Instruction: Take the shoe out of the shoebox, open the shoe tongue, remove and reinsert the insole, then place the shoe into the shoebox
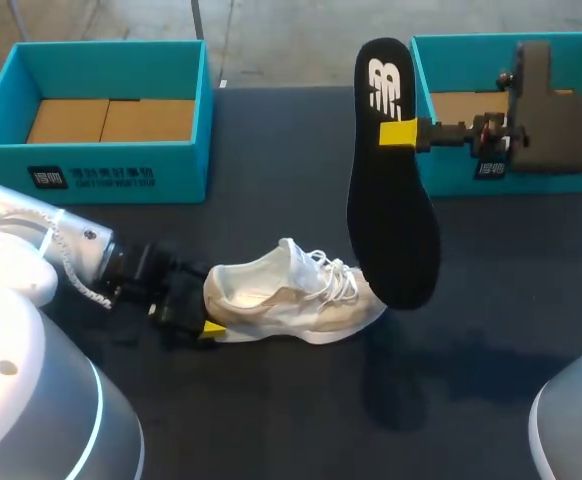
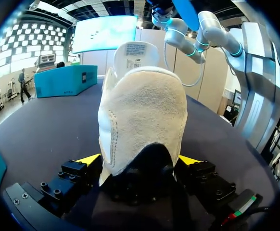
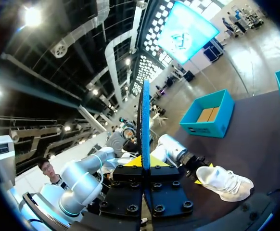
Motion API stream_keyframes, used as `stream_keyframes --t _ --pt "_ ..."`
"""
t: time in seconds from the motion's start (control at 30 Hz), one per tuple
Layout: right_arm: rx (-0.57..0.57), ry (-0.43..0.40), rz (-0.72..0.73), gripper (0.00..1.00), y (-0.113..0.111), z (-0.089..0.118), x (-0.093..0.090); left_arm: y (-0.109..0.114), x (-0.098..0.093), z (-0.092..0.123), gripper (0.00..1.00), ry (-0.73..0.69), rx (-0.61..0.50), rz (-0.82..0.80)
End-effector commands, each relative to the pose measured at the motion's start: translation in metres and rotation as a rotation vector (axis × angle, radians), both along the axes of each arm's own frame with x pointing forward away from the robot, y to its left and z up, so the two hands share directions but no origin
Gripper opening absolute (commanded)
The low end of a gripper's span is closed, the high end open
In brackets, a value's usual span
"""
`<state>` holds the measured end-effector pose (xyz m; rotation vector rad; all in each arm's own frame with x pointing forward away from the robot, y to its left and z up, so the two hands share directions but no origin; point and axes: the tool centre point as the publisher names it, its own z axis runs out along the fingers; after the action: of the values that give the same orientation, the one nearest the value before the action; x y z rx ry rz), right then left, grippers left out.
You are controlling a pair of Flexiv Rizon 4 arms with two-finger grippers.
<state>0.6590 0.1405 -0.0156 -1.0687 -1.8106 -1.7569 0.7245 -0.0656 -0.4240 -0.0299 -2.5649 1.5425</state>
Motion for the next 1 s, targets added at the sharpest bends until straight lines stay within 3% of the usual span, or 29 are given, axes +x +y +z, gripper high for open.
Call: stream_keyframes --t 0.03,0.8,1.0 --pt "0.001 0.000 -0.001 0.00 0.002 -0.001 0.001 0.007 -0.003 0.002 1.00 0.005 0.003 -0.002" --pt "0.001 0.000 -0.001 0.00 0.002 -0.001 0.001 0.045 -0.006 0.055 1.00 0.018 0.407 -0.025" --pt "0.001 0.000 -0.001 0.00 0.002 -0.001 0.001 0.053 -0.005 0.068 1.00 0.007 0.440 -0.018"
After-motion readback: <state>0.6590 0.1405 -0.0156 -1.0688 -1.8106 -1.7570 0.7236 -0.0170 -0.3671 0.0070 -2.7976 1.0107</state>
